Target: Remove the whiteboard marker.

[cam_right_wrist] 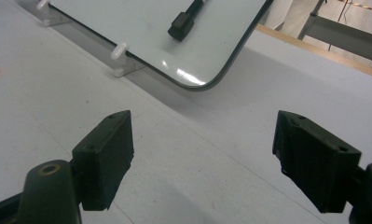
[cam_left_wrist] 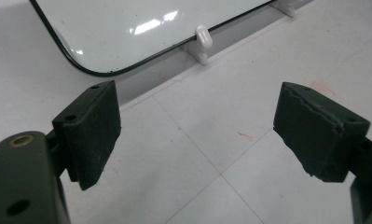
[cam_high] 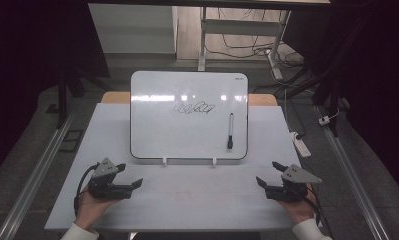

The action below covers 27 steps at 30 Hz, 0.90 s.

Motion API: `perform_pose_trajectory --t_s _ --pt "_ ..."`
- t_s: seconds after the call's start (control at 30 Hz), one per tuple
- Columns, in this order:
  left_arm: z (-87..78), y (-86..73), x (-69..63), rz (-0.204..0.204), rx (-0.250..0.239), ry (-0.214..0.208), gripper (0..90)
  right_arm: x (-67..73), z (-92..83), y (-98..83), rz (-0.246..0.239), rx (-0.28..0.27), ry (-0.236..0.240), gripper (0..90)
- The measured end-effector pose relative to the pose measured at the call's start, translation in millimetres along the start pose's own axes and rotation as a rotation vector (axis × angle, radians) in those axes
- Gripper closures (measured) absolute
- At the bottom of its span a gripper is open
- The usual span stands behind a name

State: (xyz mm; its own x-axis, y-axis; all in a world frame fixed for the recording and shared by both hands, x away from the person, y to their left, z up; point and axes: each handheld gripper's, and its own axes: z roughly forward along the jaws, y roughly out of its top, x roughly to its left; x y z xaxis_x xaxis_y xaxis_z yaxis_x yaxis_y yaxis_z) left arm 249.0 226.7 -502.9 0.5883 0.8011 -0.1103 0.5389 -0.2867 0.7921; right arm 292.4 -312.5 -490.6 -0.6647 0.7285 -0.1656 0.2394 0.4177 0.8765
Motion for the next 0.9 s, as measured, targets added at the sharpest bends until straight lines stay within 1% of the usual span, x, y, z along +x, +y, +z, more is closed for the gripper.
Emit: perform_pose_trajectory --t_s 0.03,0.23,0.4,0.57,0.67,0.73,0.9 --pt "0.1 -0.2 -0.2 0.001 0.002 -0.001 16.0 -0.1 -0.4 -0.3 0.008 -0.003 -0.002 20.8" --pt "0.0 -0.1 -1.5 0.007 0.004 0.008 16.0 0.6 -1.8 -0.4 0.017 -0.023 -0.013 21.9" --pt "3.5 -0.2 0.3 0.005 0.020 0.008 16.2 0.4 -0.9 -0.7 0.030 -0.013 -0.027 23.1" --pt "6.5 -0.3 1.8 0.005 0.029 0.014 16.7 0.5 -0.5 0.7 0.049 -0.004 -0.029 25.2" --pt "7.5 -0.2 1.8 0.007 0.033 0.012 16.8 0.9 -0.2 0.9 0.052 -0.002 -0.030 25.5" --pt "8.7 0.2 1.1 0.016 0.039 0.014 17.0 1.7 0.6 2.5 0.053 0.000 -0.033 26.1" --pt "10.8 0.7 0.8 0.022 0.047 0.012 17.2 2.9 1.5 10.5 0.063 -0.006 -0.038 27.5"
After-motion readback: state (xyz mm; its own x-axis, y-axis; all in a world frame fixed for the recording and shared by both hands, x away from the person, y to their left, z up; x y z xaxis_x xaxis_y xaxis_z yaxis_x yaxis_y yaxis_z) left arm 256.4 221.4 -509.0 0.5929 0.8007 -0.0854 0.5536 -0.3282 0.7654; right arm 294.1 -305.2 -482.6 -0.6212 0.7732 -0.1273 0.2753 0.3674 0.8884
